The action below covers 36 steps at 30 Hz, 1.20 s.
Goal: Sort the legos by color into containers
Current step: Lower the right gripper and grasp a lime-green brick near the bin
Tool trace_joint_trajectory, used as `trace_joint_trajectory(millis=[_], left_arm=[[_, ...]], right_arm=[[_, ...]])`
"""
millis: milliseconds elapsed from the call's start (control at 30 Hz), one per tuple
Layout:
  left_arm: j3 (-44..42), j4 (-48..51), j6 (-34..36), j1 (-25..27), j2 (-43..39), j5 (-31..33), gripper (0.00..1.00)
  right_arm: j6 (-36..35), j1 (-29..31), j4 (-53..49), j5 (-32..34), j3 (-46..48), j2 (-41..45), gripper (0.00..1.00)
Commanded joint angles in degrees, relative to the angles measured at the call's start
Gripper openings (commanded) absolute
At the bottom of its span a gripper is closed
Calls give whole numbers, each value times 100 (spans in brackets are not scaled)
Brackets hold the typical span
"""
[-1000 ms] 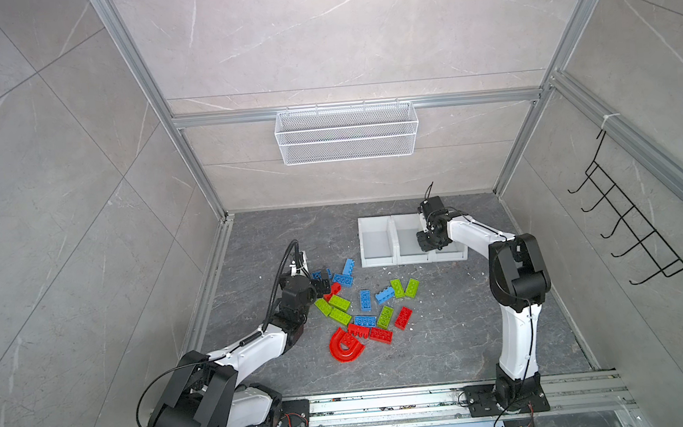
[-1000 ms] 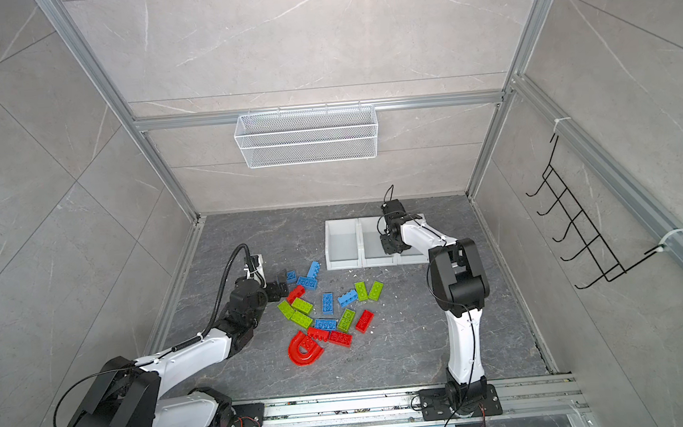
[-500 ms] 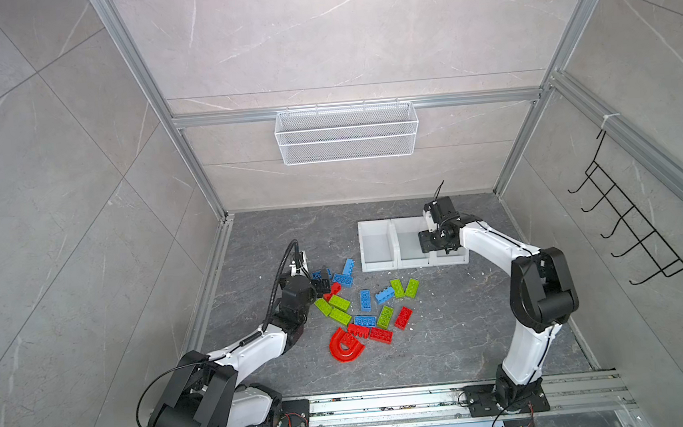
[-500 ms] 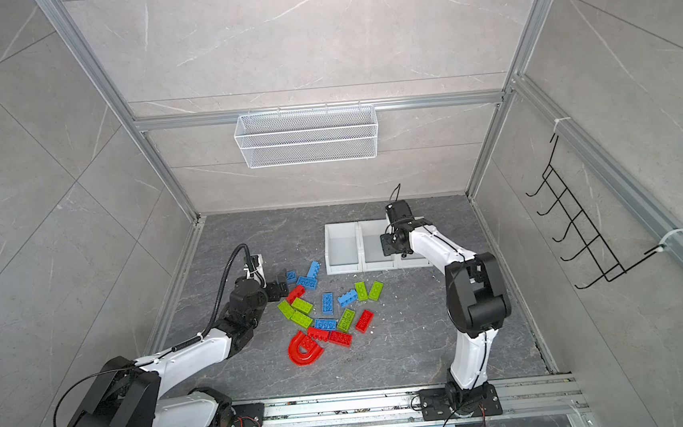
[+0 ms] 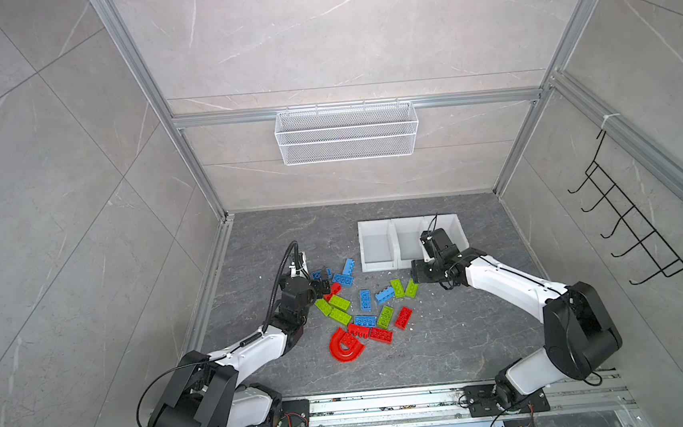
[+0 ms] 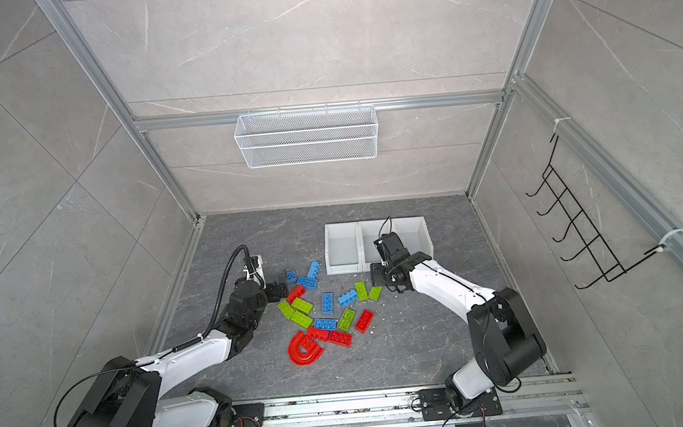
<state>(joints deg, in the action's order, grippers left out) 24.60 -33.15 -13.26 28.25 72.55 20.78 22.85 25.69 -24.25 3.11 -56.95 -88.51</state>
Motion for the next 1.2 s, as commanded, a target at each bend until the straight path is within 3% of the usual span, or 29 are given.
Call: trace_joint_trajectory(millis=[0,700,933,1167], left_arm=[[-38,-344,-27,-15,-108,-57,100],[-39,-333,-13,-14,-121,-30,100],[-21,-305,-63,-15,-79,-64,100],[-75,-333,-39,-16,-172,10,100]], right_arm=[[359,156,307,132,143,-146,64],[255,418,133,550,-265,-1342,64],[261,412,61,527,-222,-1457,55],[225,393,75,743,191,-833,41]])
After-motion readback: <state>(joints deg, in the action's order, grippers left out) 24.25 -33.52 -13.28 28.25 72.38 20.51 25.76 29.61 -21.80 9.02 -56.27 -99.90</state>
